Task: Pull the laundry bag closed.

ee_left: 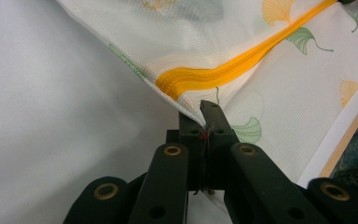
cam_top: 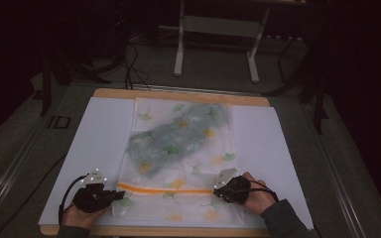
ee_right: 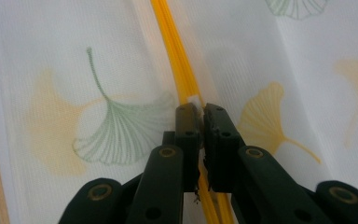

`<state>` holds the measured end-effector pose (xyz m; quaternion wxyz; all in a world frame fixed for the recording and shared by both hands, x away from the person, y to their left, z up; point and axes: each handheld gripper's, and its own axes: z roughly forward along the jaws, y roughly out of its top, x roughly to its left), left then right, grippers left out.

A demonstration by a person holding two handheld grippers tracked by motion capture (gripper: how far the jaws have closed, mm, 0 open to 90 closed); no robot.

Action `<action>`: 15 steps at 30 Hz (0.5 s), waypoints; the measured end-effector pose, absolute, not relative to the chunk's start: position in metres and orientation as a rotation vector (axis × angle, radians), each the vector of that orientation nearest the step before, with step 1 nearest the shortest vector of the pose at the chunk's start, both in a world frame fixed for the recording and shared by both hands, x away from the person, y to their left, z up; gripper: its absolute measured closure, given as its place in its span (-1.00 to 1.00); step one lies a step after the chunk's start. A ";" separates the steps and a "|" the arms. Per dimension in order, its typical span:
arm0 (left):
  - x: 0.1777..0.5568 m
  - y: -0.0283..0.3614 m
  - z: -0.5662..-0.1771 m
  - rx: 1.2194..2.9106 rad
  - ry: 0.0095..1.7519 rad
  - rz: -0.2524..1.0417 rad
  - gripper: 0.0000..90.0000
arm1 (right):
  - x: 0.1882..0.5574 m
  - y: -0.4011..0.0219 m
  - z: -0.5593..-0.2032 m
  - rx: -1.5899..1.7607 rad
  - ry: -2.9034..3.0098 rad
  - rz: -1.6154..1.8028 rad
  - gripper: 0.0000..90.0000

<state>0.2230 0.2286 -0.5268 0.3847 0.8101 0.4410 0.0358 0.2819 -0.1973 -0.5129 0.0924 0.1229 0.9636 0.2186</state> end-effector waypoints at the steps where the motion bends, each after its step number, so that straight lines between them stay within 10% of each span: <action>1: 0.223 0.229 -0.527 2.064 1.124 0.091 0.97 | 0.282 -0.199 -0.513 0.373 2.863 0.651 0.89; 15: 0.223 0.229 -0.527 2.066 1.126 0.085 0.97 | 0.282 -0.220 -0.513 0.412 2.856 0.672 0.89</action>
